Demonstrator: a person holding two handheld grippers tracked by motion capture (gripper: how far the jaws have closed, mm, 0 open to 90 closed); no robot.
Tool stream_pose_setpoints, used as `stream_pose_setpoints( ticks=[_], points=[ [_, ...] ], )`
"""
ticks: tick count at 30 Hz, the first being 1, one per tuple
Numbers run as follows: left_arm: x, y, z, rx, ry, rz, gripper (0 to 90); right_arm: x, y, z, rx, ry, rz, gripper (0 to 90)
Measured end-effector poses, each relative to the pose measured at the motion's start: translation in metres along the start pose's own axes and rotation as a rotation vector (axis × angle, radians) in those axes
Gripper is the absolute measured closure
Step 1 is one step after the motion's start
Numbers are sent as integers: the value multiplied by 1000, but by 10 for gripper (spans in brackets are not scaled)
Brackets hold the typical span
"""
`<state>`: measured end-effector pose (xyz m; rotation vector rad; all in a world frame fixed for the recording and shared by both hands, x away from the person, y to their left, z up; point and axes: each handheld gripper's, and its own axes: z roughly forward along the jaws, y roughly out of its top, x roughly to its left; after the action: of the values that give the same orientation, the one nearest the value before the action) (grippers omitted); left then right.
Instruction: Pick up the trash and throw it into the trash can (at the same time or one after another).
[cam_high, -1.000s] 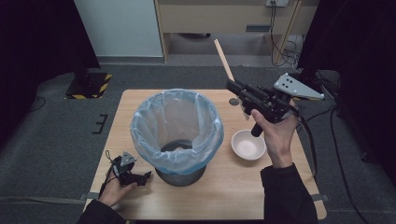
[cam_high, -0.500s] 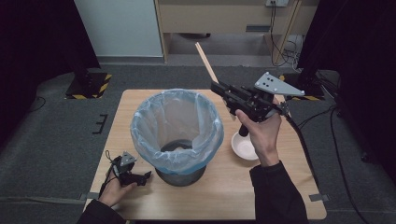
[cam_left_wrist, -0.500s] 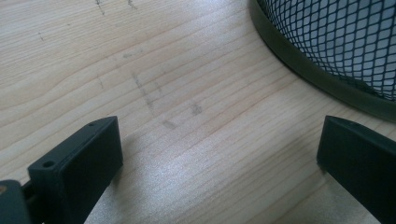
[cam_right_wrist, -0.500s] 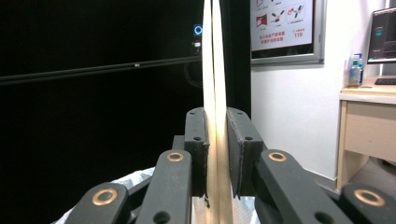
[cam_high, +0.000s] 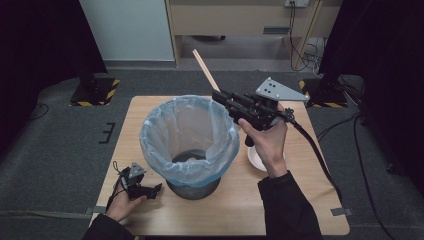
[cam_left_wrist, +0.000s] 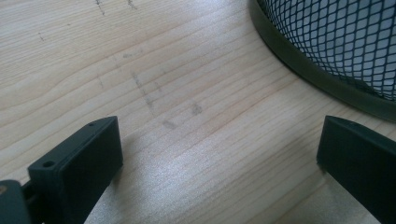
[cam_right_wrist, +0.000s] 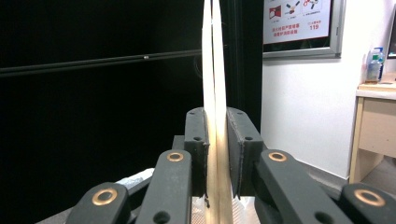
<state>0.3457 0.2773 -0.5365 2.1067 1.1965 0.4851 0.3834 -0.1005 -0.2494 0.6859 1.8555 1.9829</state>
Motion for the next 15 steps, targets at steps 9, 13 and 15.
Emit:
stream_pose_setpoints(
  ticks=[9, 13, 15],
  points=[
    [0, 0, 0, -1, 0, -1, 0, 5, -6, 12, 26, 15, -3, 798],
    [0, 0, 0, -1, 0, 0, 0, 6, -11, 17, 48, 18, -3, 798],
    [0, 0, 0, 0, 0, 0, 0, 6, -13, 19, 57, 19, -4, 798]
  ],
)
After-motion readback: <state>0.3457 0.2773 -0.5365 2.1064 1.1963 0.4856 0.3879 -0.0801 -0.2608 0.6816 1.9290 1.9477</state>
